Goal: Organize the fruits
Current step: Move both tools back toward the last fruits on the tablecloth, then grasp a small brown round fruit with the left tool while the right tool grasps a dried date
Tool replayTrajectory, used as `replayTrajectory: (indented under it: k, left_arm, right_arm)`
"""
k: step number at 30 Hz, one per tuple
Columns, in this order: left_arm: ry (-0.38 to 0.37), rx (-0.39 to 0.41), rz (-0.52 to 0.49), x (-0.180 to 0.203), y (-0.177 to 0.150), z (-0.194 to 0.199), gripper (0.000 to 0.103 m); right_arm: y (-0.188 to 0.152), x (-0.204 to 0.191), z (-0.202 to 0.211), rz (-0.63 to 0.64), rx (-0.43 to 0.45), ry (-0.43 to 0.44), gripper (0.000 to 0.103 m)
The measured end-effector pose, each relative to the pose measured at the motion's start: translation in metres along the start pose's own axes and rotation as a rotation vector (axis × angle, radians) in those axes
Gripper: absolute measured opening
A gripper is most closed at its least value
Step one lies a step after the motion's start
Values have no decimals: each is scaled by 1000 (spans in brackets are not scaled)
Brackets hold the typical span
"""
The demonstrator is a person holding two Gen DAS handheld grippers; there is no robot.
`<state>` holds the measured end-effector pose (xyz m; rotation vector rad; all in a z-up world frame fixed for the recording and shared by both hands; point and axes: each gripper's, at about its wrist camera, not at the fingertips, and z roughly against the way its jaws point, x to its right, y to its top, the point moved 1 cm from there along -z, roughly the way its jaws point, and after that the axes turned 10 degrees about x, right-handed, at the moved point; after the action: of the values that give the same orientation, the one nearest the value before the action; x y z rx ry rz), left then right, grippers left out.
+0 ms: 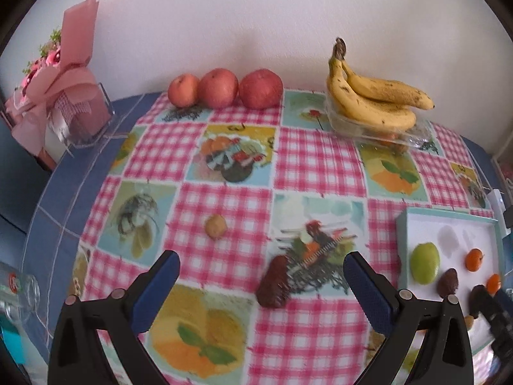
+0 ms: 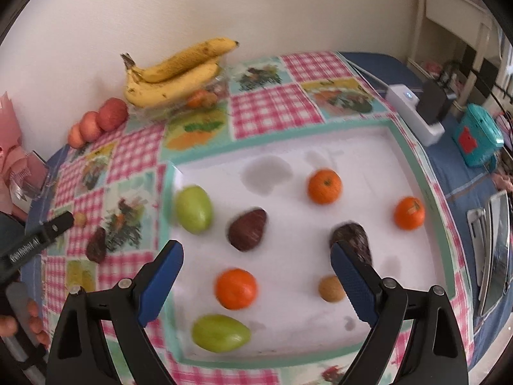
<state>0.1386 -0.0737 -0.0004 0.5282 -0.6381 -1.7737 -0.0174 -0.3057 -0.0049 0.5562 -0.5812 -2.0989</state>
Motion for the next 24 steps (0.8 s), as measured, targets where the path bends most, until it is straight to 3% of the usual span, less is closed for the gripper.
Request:
replayTrajectory:
  k: [7,20,24]
  left_arm:
    - [16,49,4,-38,11,-6,103]
    - [140,28,271,-145,6,-12,103]
    - [129,19,323,-165,3,-13,103]
  right_arm:
    - [23,-49,-6,41,19,78,93]
    - [30,-141,-33,127,-14,189,93]
    - [20,-171,-45,171,-38,214,93]
